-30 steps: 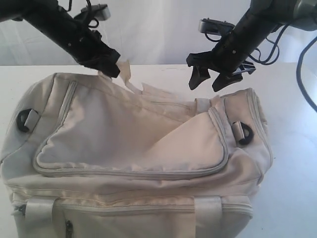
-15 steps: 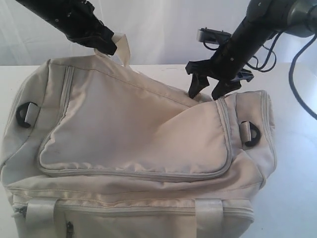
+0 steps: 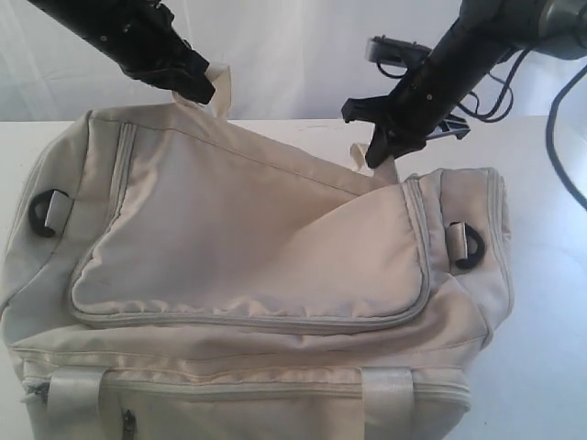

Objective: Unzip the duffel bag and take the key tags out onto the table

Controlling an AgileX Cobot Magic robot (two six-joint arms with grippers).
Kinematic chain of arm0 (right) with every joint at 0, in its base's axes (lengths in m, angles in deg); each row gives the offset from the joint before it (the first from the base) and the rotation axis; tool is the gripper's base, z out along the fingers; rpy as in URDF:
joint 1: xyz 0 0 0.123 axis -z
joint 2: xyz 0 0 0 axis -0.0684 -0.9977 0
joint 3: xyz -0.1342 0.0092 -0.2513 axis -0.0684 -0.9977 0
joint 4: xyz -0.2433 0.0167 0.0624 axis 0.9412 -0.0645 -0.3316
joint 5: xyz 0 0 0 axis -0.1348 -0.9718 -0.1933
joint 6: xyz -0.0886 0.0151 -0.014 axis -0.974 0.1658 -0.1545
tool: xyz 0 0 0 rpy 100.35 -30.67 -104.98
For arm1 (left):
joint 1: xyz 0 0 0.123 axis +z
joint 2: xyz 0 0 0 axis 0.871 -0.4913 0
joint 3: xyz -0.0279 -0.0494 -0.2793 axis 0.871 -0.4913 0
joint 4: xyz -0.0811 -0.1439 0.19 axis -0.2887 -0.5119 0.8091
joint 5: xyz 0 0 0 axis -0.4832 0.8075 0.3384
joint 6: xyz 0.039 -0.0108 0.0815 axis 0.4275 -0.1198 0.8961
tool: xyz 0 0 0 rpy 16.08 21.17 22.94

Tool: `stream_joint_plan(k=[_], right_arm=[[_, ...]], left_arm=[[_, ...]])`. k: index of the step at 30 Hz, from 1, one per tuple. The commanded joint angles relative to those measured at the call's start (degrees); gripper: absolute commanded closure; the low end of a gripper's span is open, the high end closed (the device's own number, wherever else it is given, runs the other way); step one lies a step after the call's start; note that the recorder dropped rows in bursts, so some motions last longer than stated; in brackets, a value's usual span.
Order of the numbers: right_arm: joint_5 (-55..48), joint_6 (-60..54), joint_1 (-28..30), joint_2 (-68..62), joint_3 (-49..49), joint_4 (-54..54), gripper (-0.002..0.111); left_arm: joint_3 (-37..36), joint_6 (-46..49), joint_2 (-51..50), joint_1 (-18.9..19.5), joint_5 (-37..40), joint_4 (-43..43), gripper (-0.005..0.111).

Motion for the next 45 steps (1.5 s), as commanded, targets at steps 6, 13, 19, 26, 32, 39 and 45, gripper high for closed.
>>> stream_joint_plan(k=[6, 13, 19, 26, 32, 39, 45], right_arm=[[-1.45, -0.09, 0.10, 7.85, 0.73, -0.82, 0.108], [-5.04, -1.32, 0.10, 10.44, 0.73, -1.27, 0.108], [-6.90, -1.70, 0.10, 10.58, 0.73, -1.27, 0.108], [-7.98, -1.70, 0.10, 10.58, 0.73, -1.27, 0.108], [-7.98, -1.91, 0.10, 10.58, 0.73, -1.27, 0.108], [-5.68, -2.06, 0.10, 10.58, 0.73, -1.44, 0.108], [-4.42, -2.06, 0.10, 10.58, 0.73, -2.46, 0.108]], left_arm=[[0.69, -1.97, 1.81, 0.04, 1.91, -0.90, 0.079], [3.17, -5.91, 1.81, 0.04, 1.92, -2.35, 0.028], [6.57, -6.41, 0.59, 0.00, 9.64, -18.01, 0.032], [6.57, 18.64, -5.96, -2.74, 13.95, -17.92, 0.032], [6.57, 33.50, -9.16, -8.30, 2.39, -17.80, 0.032], [6.35, 32.92, -12.10, -13.93, -1.34, -18.81, 0.032], [6.35, 32.88, -14.48, -14.83, -4.49, -25.23, 0.032]])
